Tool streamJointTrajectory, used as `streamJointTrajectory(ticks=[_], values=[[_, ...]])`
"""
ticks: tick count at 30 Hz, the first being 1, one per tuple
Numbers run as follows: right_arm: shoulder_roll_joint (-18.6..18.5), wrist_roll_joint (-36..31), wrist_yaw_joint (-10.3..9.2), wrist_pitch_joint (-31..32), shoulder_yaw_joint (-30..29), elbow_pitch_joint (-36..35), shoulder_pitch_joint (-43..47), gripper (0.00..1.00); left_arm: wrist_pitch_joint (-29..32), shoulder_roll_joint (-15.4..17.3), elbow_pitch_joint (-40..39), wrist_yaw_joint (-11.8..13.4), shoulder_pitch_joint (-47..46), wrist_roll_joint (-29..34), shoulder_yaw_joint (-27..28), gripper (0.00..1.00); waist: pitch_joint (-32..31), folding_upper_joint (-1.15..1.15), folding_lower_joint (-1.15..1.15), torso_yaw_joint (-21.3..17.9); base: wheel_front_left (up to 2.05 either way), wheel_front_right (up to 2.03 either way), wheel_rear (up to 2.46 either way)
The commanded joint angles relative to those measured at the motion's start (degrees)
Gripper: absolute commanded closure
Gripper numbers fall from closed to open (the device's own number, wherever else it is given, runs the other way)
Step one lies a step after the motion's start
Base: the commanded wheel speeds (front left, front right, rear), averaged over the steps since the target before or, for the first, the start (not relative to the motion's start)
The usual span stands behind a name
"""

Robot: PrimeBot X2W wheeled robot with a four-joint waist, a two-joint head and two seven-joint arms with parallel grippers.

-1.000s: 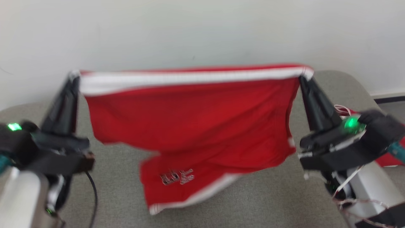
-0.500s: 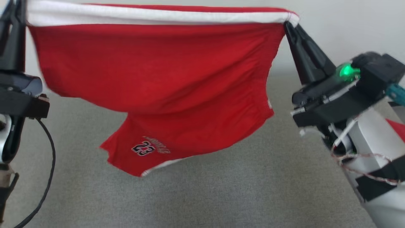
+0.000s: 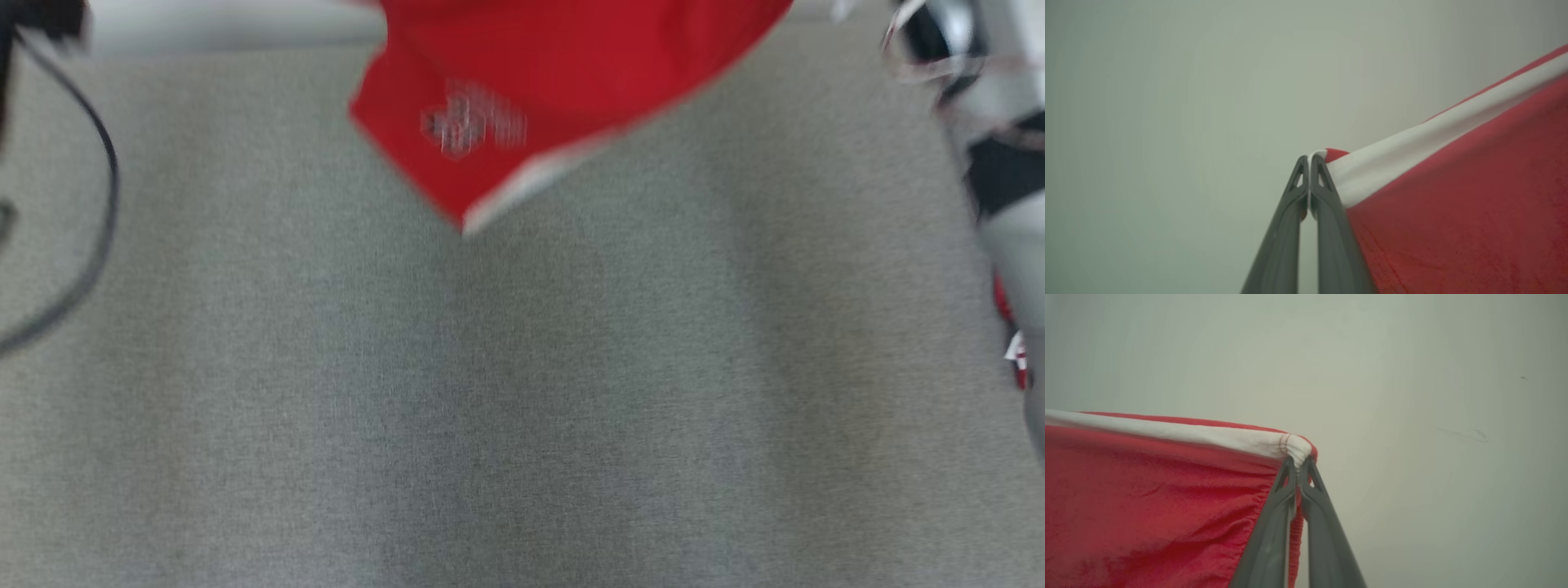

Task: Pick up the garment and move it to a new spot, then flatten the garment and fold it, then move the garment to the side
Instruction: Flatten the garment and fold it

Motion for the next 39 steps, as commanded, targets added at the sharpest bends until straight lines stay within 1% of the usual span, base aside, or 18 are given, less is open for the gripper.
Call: streamJointTrajectory(ticks=[1,2,5,7,9,12,15,17,19,24,27,30,32,36,39], values=[[0.8,-2.7,-0.18,-1.1,-1.6,2.7,-3.7,1.0,-2.0,0.3,2.3,1.2,-4.7,2.1,-0.2,1.0,6.9,-0.01,-0.03,1.5,0.0,0.0,0.0],[0.8,-2.7,-0.18,-1.1,-1.6,2.7,-3.7,1.0,-2.0,0.3,2.3,1.2,-4.7,2.1,-0.2,1.0,6.9,-0.01,-0.03,1.5,0.0,0.0,0.0],[0.7,-8.0,-0.19,-1.9,-4.4,5.7,-8.3,1.0,-5.2,-0.1,4.5,2.4,-11.5,5.3,-1.1,1.0,7.4,-0.01,-0.03,1.9,0.0,0.0,0.0],[0.6,-10.4,-0.19,-2.0,-6.8,5.5,-9.6,1.0,-6.2,-0.7,5.4,2.4,-13.8,5.8,-1.4,1.0,7.9,-0.01,-0.03,2.4,0.0,0.0,0.0],[0.3,-11.7,-0.19,-1.9,-7.5,5.5,-8.3,1.0,-6.7,-1.2,6.2,2.3,-14.2,6.1,-1.4,1.0,8.4,-0.01,-0.03,2.7,0.0,0.0,0.0],[-1.0,-12.3,-0.19,-1.9,-6.3,6.5,-4.4,1.0,-6.8,-2.6,6.5,2.0,-11.6,4.9,-0.3,1.0,9.5,-0.01,-0.03,3.0,0.0,0.0,0.0],[-1.7,-9.6,-0.2,-1.9,-5.4,7.3,-0.4,1.0,-6.8,-4.4,6.2,1.9,-4.7,4.3,0.7,1.0,10.3,-0.01,-0.03,3.3,0.0,0.0,0.0],[-1.1,-8.0,-0.2,-1.9,-4.3,7.2,4.0,1.0,-6.8,-5.8,5.5,2.1,0.3,4.0,2.0,1.0,10.8,-0.01,-0.03,3.0,0.0,0.0,0.0],[-0.8,-6.0,-0.2,-1.9,-3.2,6.4,9.6,1.0,-6.8,-8.0,5.0,2.0,7.1,3.3,3.2,1.0,10.6,-0.01,-0.03,2.7,0.0,0.0,0.0],[-1.6,-0.4,-0.19,-1.9,-1.4,0.8,24.5,1.0,-6.8,-13.0,2.7,1.5,23.5,2.4,7.5,1.0,7.8,-0.01,-0.03,2.1,0.0,0.0,0.0],[-2.5,2.4,-0.19,-1.9,0.2,-2.8,34.4,1.0,-6.9,-15.2,2.5,0.8,32.3,2.7,9.8,1.0,5.2,-0.01,-0.03,1.3,0.0,0.0,0.0],[-2.5,5.5,-0.19,-1.9,0.1,-6.3,42.4,1.0,-6.9,-16.5,2.8,-0.1,39.9,4.5,10.1,1.0,2.1,-0.01,-0.03,0.4,0.0,0.0,0.0],[-2.5,6.3,-0.18,-1.9,0.7,-8.1,47.4,1.0,-6.9,-17.0,3.2,-0.5,43.7,4.8,10.8,1.0,0.3,-0.01,-0.03,-0.2,0.0,0.0,0.0],[-2.6,8.4,-0.18,-1.9,0.6,-10.0,55.8,1.0,-6.8,-18.5,3.1,-0.8,50.7,5.1,13.0,1.0,-4.1,-0.01,-0.03,-1.0,0.0,0.0,0.0],[-2.3,9.3,-0.19,-1.9,-0.5,-9.9,61.6,1.0,-6.8,-19.5,3.0,-0.8,55.2,5.0,15.3,1.0,-7.8,-0.01,-0.03,-1.2,0.0,0.0,0.0]])
